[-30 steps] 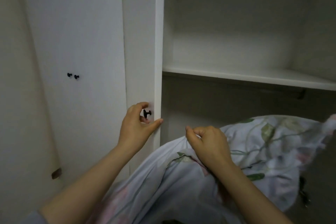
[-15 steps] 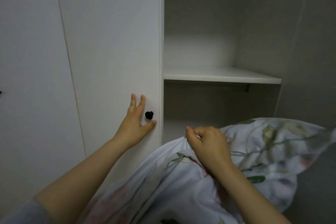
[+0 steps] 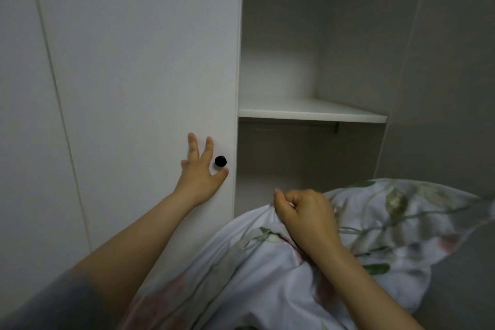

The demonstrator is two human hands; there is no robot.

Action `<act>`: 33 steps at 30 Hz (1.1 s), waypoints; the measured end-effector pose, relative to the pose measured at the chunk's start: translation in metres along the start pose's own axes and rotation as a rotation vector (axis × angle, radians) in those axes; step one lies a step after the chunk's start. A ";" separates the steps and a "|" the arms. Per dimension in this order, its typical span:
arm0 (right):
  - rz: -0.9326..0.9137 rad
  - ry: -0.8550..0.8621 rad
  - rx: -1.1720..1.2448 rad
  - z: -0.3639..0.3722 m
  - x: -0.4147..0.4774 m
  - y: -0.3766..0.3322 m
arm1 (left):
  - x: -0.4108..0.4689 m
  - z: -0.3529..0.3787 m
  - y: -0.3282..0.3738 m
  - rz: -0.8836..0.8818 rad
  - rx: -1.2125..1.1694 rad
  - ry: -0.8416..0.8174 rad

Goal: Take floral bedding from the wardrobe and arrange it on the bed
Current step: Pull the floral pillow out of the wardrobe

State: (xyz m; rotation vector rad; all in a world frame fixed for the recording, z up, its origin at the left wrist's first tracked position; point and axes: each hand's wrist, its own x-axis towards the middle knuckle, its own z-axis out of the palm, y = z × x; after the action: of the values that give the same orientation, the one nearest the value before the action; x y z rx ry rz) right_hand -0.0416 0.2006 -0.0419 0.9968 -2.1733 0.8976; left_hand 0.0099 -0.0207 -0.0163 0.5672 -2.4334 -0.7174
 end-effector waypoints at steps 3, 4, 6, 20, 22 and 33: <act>0.016 0.004 -0.019 -0.001 -0.002 -0.001 | 0.009 0.002 0.000 -0.016 -0.016 -0.034; 0.021 0.006 -0.019 -0.001 -0.002 0.000 | 0.012 0.003 0.000 -0.019 -0.012 -0.040; 0.028 0.009 -0.020 -0.002 -0.002 0.000 | 0.016 0.004 0.001 -0.024 -0.003 -0.044; 0.071 0.035 -0.067 -0.007 -0.005 -0.004 | 0.037 0.009 -0.001 -0.031 -0.007 -0.054; 0.073 0.042 -0.063 -0.009 -0.007 -0.006 | 0.034 0.005 -0.001 -0.019 -0.061 -0.047; 0.199 0.117 -0.065 -0.024 -0.022 -0.015 | -0.096 -0.006 0.023 0.049 -0.290 -0.272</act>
State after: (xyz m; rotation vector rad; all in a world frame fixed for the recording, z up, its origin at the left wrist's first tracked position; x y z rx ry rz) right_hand -0.0119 0.2202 -0.0383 0.6880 -2.2135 0.9445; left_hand 0.0812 0.0449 -0.0341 0.3098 -2.5104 -1.1665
